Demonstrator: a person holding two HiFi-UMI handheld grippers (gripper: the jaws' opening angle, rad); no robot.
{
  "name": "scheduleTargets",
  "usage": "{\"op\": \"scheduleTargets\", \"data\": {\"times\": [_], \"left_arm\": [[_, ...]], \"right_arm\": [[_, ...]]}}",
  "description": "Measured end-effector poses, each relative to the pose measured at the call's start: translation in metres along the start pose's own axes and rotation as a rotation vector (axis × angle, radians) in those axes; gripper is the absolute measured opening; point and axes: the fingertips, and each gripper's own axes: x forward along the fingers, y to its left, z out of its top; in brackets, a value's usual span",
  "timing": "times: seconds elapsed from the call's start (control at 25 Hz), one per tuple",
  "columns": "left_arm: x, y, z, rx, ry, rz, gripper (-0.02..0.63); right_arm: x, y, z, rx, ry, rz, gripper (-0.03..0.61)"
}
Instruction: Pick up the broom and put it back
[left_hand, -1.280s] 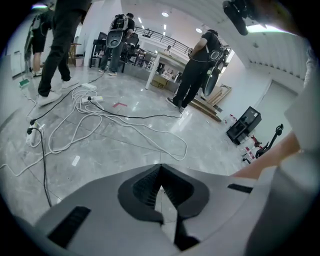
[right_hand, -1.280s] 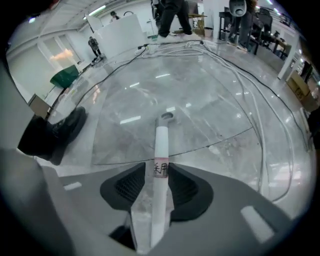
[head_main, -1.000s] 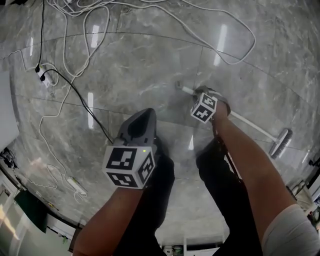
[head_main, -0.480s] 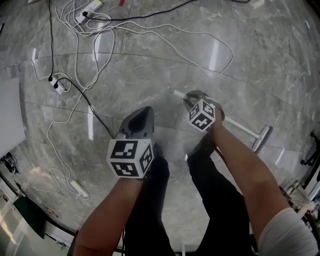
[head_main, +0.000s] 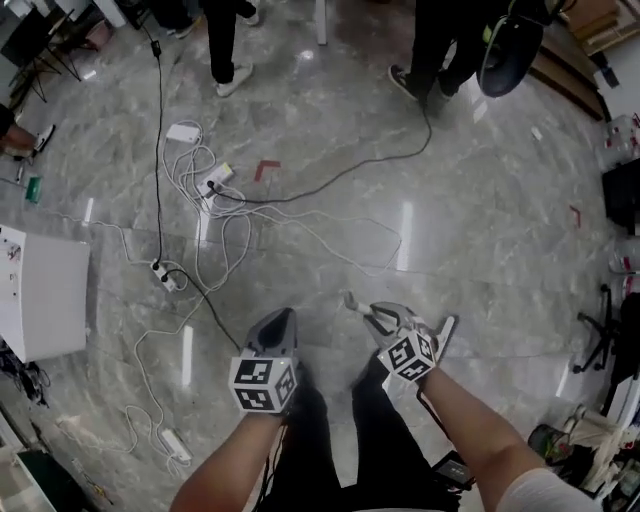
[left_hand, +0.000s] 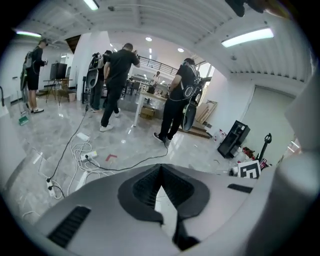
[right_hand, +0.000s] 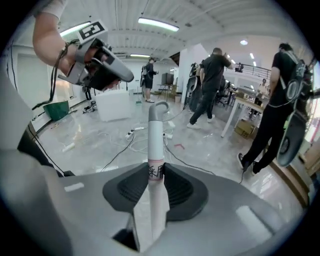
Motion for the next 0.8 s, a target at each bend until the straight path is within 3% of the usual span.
{"op": "scheduleTargets", "data": {"times": [0.16, 0.4, 0.64, 0.8], "left_arm": [[-0.062, -0.05, 0.057, 0.041, -0.021, -0.009, 0.005], [-0.146, -0.113, 0.116, 0.099, -0.059, -0.029, 0.005], [-0.196, -0.17, 0.151, 0.141, -0.113, -0.077, 0.005], [-0.234, -0.199, 0.193, 0.192, -0.192, -0.12, 0.005]], "right_arm": [[-0.111, -0.012, 0.056, 0.07, -0.092, -0.079, 0.088], [-0.231, -0.022, 0.125, 0.191, -0.241, -0.169, 0.087], [-0.318, -0.011, 0.2, 0.248, -0.395, -0.165, 0.087], [-0.369, 0.007, 0.283, 0.236, -0.513, -0.15, 0.087]]}}
